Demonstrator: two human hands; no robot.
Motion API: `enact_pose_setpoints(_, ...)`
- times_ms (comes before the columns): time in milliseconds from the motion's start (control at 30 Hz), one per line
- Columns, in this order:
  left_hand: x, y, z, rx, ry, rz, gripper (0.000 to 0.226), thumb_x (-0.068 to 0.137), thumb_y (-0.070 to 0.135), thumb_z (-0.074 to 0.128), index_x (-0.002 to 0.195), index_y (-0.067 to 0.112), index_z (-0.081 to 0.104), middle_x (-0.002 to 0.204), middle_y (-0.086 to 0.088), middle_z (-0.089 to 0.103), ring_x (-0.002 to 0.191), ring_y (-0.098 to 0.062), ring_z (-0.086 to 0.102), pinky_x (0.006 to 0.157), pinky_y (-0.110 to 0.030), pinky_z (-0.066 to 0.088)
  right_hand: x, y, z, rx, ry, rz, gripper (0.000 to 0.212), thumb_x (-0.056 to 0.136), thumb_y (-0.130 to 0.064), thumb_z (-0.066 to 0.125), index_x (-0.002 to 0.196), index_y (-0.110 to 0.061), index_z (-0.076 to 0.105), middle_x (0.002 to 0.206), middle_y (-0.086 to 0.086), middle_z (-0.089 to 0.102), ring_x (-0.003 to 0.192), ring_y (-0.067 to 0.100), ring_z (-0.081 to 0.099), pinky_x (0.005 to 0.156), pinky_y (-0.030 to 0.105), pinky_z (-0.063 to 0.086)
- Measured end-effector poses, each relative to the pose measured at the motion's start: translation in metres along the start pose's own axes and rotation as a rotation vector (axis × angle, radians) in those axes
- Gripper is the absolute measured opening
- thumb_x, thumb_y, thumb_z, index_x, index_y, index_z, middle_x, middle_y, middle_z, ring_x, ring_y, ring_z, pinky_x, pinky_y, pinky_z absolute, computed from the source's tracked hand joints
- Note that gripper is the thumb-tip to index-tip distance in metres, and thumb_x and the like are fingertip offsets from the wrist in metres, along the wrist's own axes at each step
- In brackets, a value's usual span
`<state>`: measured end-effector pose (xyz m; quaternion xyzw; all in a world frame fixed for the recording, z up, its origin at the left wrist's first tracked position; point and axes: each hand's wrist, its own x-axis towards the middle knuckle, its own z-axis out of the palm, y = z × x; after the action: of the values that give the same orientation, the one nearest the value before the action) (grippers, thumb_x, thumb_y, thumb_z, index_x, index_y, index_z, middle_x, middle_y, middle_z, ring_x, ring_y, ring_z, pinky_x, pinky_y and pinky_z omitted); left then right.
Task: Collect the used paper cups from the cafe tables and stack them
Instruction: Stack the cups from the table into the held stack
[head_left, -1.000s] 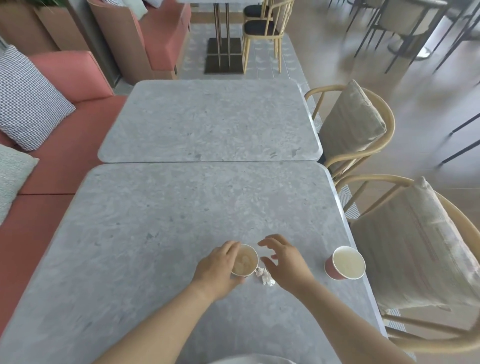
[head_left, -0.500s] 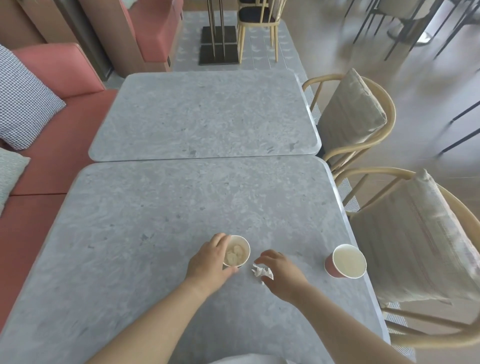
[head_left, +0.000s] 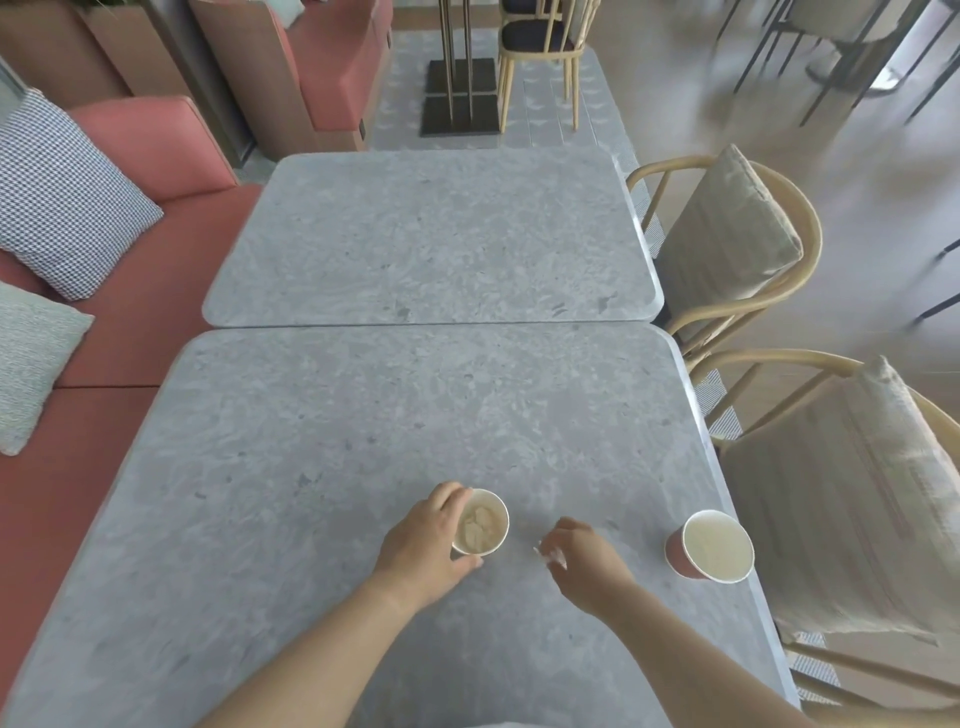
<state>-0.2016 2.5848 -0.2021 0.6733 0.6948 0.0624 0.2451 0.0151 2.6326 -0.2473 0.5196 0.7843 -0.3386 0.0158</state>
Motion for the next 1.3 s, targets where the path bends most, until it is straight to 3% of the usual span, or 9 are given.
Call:
enact_pose_setpoints(200, -0.003, 0.007, 0.006, -0.012, -0.010, 0.028, 0.071, 0.076, 0.049, 0.064, 0.136, 0.031, 0.030, 0.141, 0.018, 0.027, 0.120, -0.008, 0.044, 0.084, -0.023, 0.046, -0.006, -0.023, -0.033, 0.194, 0.270, -0.059, 0.013, 0.082, -0.009, 0.060, 0.088, -0.017, 0.068, 0.094, -0.006, 0.061, 0.074, 0.006, 0.055, 0.063, 0.005, 0.035)
enact_pose_setpoints(300, -0.002, 0.011, 0.005, -0.045, -0.011, 0.026, 0.075, 0.073, 0.050, 0.068, 0.135, 0.032, 0.031, 0.140, 0.018, 0.030, 0.120, -0.006, 0.044, 0.085, -0.027, 0.048, -0.006, -0.048, -0.043, 0.246, 0.343, -0.138, 0.013, 0.080, -0.009, 0.063, 0.087, -0.018, 0.068, 0.093, -0.008, 0.061, 0.073, 0.005, 0.057, 0.063, 0.004, 0.039)
enact_pose_setpoints(400, -0.002, 0.012, 0.003, -0.063, -0.004, 0.021, 0.080, 0.071, 0.050, 0.070, 0.137, 0.030, 0.030, 0.140, 0.017, 0.031, 0.120, -0.005, 0.045, 0.083, -0.026, 0.048, -0.006, -0.066, -0.039, 0.260, 0.313, -0.172, 0.019, 0.078, -0.008, 0.062, 0.092, -0.019, 0.067, 0.098, -0.007, 0.061, 0.081, 0.008, 0.057, 0.066, 0.003, 0.037)
enact_pose_setpoints(533, -0.006, 0.009, 0.000, -0.048, 0.003, 0.026, 0.080, 0.073, 0.055, 0.066, 0.139, 0.028, 0.028, 0.143, 0.015, 0.029, 0.124, -0.006, 0.042, 0.085, -0.025, 0.047, -0.009, -0.068, -0.030, 0.253, 0.224, -0.148, 0.025, 0.078, -0.013, 0.065, 0.102, -0.020, 0.065, 0.111, -0.008, 0.058, 0.087, 0.012, 0.058, 0.077, 0.024, 0.050)
enact_pose_setpoints(600, -0.008, 0.006, -0.002, -0.064, 0.012, 0.016, 0.080, 0.072, 0.058, 0.065, 0.138, 0.028, 0.030, 0.142, 0.014, 0.030, 0.124, -0.007, 0.043, 0.087, -0.027, 0.047, -0.011, -0.066, -0.028, 0.255, 0.212, -0.138, 0.025, 0.078, -0.012, 0.066, 0.102, -0.020, 0.065, 0.114, -0.008, 0.057, 0.086, 0.013, 0.060, 0.079, 0.028, 0.051)
enact_pose_setpoints(700, -0.010, 0.003, -0.004, -0.052, 0.007, 0.016, 0.079, 0.072, 0.059, 0.065, 0.137, 0.029, 0.031, 0.141, 0.013, 0.031, 0.124, -0.009, 0.043, 0.088, -0.028, 0.046, -0.013, -0.062, -0.029, 0.243, 0.222, -0.131, 0.023, 0.078, -0.012, 0.066, 0.099, -0.020, 0.066, 0.112, -0.009, 0.057, 0.081, 0.012, 0.060, 0.078, 0.023, 0.051)
enact_pose_setpoints(867, -0.005, 0.007, 0.004, -0.025, -0.033, 0.054, 0.078, 0.072, 0.050, 0.068, 0.137, 0.030, 0.031, 0.146, 0.015, 0.025, 0.127, -0.008, 0.040, 0.088, -0.028, 0.047, -0.022, -0.051, -0.033, 0.211, 0.257, -0.120, 0.021, 0.080, -0.011, 0.065, 0.099, -0.021, 0.067, 0.109, -0.009, 0.057, 0.081, 0.004, 0.055, 0.071, 0.003, 0.042)
enact_pose_setpoints(1000, 0.006, 0.017, 0.010, 0.012, -0.083, 0.059, 0.078, 0.074, 0.045, 0.067, 0.140, 0.033, 0.026, 0.149, 0.017, 0.021, 0.130, -0.012, 0.037, 0.091, -0.029, 0.044, -0.038, -0.035, -0.040, 0.196, 0.293, -0.069, 0.022, 0.081, -0.013, 0.064, 0.101, -0.022, 0.066, 0.113, -0.011, 0.057, 0.091, 0.007, 0.058, 0.080, 0.015, 0.046)
enact_pose_setpoints(1300, 0.031, 0.081, 0.006, -0.091, 0.000, 0.219, 0.062, 0.072, 0.047, 0.065, 0.127, 0.037, 0.040, 0.132, 0.019, 0.039, 0.119, -0.010, 0.046, 0.087, -0.030, 0.048, -0.084, 0.027, -0.067, 0.121, 0.428, 0.096, 0.024, 0.082, -0.016, 0.063, 0.103, -0.026, 0.064, 0.114, -0.015, 0.056, 0.105, 0.009, 0.054, 0.080, 0.022, 0.044)
